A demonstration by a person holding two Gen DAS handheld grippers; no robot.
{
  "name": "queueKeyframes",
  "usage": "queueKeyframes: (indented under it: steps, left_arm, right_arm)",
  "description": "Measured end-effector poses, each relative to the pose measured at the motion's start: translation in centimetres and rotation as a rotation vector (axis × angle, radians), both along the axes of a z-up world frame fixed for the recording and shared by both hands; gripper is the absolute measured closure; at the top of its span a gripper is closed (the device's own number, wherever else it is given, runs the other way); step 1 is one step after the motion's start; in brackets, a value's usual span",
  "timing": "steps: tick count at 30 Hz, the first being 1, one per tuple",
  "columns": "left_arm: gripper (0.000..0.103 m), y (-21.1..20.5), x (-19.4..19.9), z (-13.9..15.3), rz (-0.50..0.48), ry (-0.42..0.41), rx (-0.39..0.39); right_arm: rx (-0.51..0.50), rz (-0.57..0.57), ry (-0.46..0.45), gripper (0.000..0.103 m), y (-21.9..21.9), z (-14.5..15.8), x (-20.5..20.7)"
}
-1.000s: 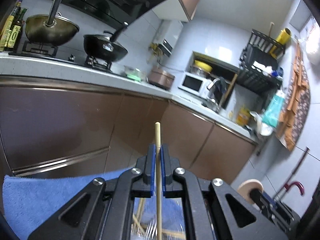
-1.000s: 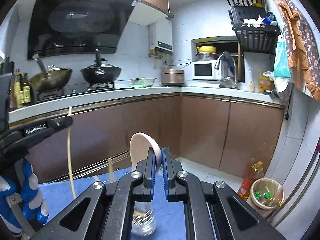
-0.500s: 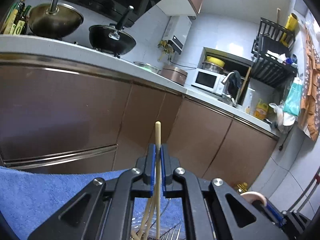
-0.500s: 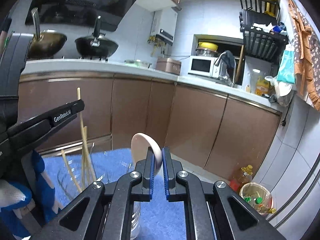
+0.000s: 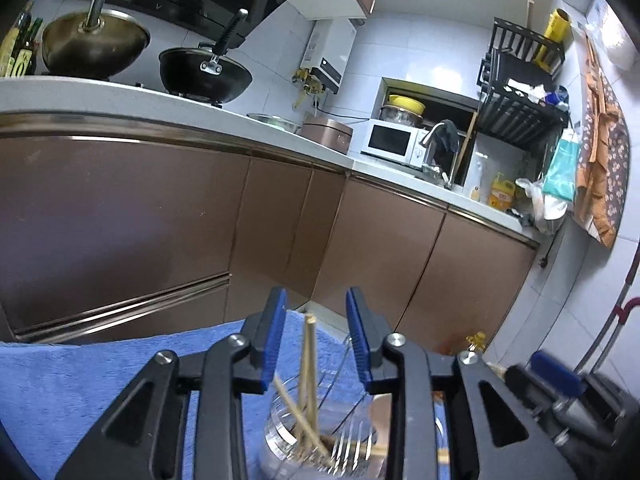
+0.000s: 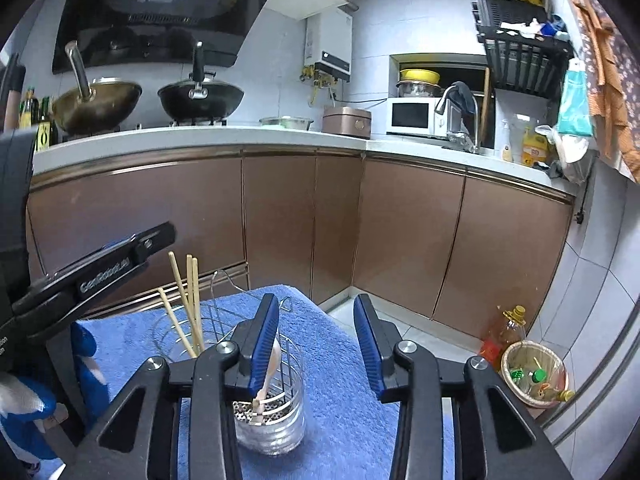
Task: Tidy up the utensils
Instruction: 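Carry the chopstick and pink spoon into the holder and open both tools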
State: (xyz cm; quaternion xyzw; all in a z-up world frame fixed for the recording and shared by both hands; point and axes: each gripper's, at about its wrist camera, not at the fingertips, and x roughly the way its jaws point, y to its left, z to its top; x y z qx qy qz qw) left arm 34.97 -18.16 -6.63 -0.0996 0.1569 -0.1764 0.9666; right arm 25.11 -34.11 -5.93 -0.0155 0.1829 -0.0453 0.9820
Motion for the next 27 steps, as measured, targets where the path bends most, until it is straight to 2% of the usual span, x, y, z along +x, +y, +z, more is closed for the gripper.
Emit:
queueKeyframes:
  steps: [5, 8, 15, 20, 27]
  left_arm:
    - [0.071, 1.2, -3.6, 0.6, -0.013, 0.024, 0.114]
    - [0.057, 1.9, -6.4, 0.6, 0.001, 0.024, 0.17]
    - [0.055, 3.8, -12.1, 0.7, 0.017, 0.027, 0.256]
    - [0.053, 5.0, -15.4, 0.6, 0.055, 0.03, 0.318]
    - [0.053, 6.1, -18.4, 0.3, 0.041, 0.051, 0.349]
  right_arm:
    - [0.06, -0.003, 0.017, 0.065, -0.7, 0.6, -3.1]
    - [0.083, 0.005, 0.044, 0.065, -0.5, 0.5, -5.3]
    - [0.133, -0.005, 0.048, 0.056, 0.0, 0.3, -9.9]
    - [0.185, -0.01, 0.051, 0.056, 0.2, 0.2, -12.2]
    - [0.234, 0.025, 0.075, 0.056, 1.7, -0.6, -13.7]
